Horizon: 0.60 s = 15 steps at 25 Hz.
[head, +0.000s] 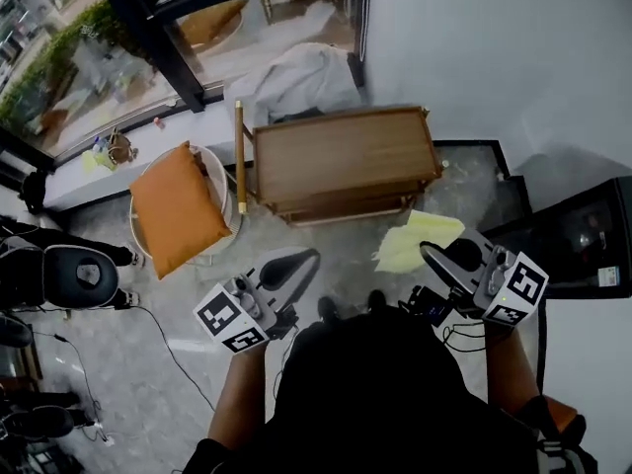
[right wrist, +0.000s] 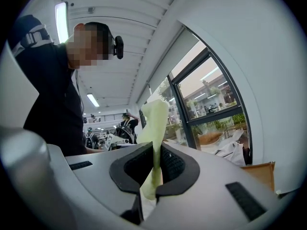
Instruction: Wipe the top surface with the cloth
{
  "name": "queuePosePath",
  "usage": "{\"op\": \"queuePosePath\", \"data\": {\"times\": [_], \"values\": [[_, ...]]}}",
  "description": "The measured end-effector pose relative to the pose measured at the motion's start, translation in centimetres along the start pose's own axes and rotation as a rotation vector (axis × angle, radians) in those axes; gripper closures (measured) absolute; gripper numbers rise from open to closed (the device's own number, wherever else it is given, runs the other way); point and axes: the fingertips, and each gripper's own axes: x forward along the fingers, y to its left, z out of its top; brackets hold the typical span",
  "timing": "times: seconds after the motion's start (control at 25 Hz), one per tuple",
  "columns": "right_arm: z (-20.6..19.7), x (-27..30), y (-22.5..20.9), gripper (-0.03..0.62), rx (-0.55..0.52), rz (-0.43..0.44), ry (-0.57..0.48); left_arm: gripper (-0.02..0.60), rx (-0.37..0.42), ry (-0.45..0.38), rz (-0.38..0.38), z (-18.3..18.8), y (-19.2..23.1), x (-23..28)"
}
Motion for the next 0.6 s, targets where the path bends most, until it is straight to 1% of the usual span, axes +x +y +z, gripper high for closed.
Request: {"op": "queuePosePath", "data": {"times": [0.12,0.16,0.32,0.44,0.6], "values": [[-0.1,-1.0,-0.9,0.562,0.029,-0.022,-0.036,0.572,-0.048,0.038,0.008,-1.8,0.1,0.0],[0.1,-1.3,-1.3,0.562,0.040,-0.034,-0.051,0.574,-0.052,0.048,0.014,-2.0,0.2,0.1],[0.8,-1.8,-2.3,0.562,0.056,-0.055,-0.073,0.574,-0.005,0.034,0.062,-0.5,1.1,0.5],[1.0,-1.8,-2.4,0.562,0.052,-0.053,-0.069,0.574,0.010,0.018,0.060,0.8,1.4,0.7],[0.8,-2.1,-2.5,0.562,0.042,-0.057,-0.043,0.572,0.019,0.028,0.050,0.8,1.5,1.3]]}}
